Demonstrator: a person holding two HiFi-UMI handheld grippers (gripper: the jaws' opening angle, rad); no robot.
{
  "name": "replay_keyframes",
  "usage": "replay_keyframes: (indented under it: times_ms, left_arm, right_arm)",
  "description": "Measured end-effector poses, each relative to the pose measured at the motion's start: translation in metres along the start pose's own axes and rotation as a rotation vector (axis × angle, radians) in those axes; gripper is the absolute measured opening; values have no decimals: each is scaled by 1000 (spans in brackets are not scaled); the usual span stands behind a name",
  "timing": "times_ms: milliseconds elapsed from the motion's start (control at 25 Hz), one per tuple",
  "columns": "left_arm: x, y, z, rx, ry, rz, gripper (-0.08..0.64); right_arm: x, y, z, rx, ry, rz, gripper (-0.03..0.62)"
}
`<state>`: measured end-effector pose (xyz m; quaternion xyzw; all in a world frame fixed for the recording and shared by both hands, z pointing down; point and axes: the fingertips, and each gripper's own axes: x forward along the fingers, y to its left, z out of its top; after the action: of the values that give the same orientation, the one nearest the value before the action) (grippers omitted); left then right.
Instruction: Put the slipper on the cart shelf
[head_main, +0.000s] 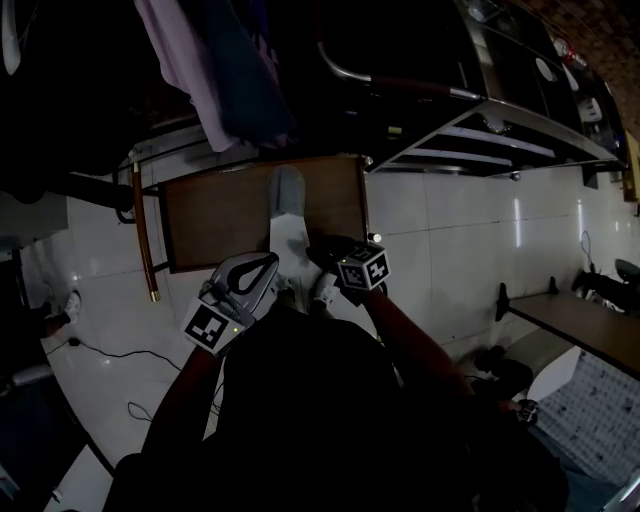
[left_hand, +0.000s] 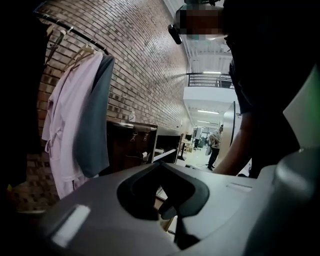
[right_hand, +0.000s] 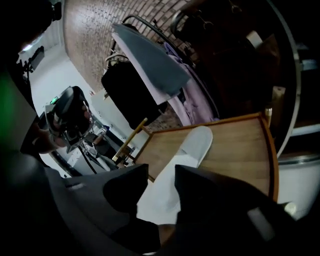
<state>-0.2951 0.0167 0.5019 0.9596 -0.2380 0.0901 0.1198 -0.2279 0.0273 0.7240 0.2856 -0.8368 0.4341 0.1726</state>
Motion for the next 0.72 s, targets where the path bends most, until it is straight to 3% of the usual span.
replay_keyframes:
  times_ms: [360, 720]
  left_arm:
    - [0, 15, -23, -37, 57, -34, 2]
    - [-4, 24, -32, -59, 64, -13, 2]
  right_arm:
    - [46, -48, -66, 250, 147, -46, 211]
    - [72, -59, -76, 345, 208, -28, 210]
